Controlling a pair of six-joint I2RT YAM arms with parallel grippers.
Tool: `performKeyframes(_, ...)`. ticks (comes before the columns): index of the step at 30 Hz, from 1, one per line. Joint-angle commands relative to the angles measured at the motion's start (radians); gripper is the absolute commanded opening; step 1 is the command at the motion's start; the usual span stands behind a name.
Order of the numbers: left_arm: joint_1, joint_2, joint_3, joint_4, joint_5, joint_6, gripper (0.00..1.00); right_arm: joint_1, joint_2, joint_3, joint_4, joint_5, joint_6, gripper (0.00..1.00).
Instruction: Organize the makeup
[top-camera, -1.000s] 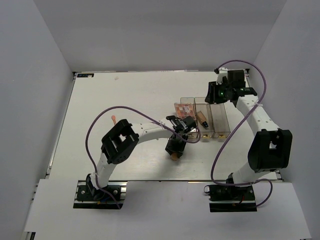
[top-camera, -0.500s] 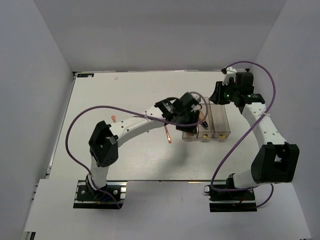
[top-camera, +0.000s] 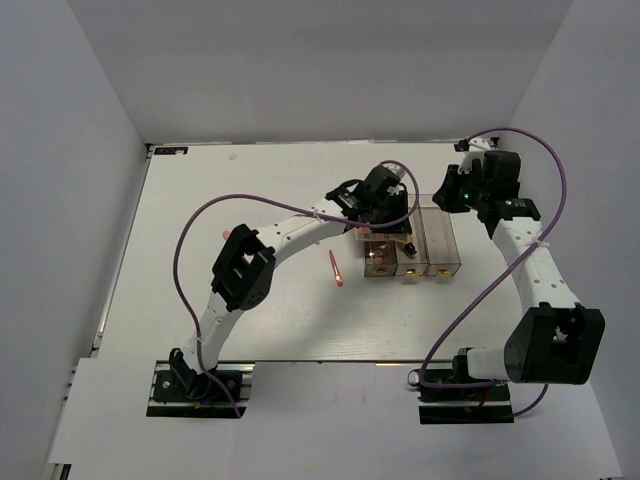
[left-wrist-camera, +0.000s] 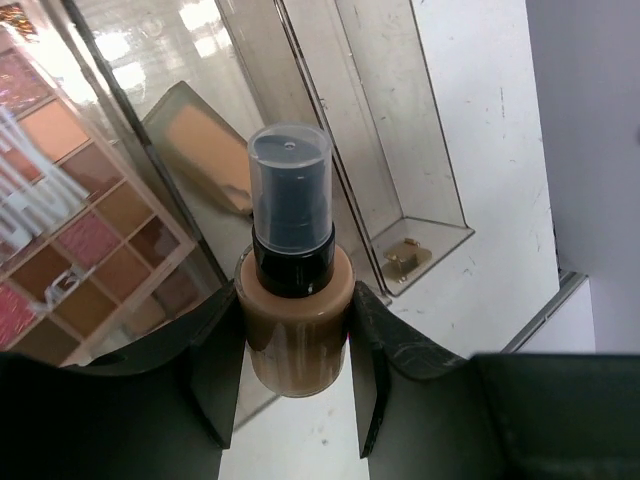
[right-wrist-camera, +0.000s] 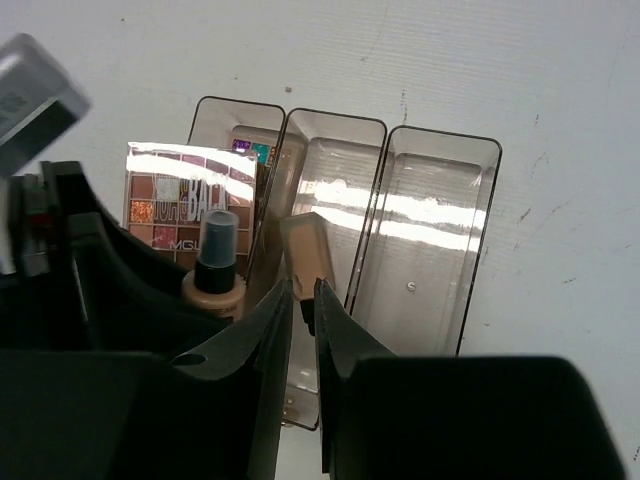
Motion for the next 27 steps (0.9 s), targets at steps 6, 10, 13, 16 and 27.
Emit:
performKeyframes(6, 0.005, 0.011, 0.029, 0.151, 0.096, -0.044, 0.30, -0.007, -0.032, -0.037, 0.057, -0.002, 0.027, 0.21)
performKeyframes(10, 0.005, 0.023, 0.023, 0.143, 0.105, -0.051, 0.45, -0.007, -0.030, -0.044, 0.060, -0.009, 0.027, 0.22)
performKeyframes(13, 0.005, 0.023, 0.012, 0.140, 0.099, -0.064, 0.56, -0.010, -0.030, -0.047, 0.057, -0.012, 0.024, 0.22)
performKeyframes(16, 0.005, 0.029, 0.013, 0.132, 0.096, -0.068, 0.65, -0.005, -0.029, -0.047, 0.057, -0.013, 0.024, 0.22)
performKeyframes(27, 0.005, -0.014, 0.009, 0.155, 0.101, -0.076, 0.62, -0.009, -0.041, -0.045, 0.054, -0.032, 0.006, 0.24)
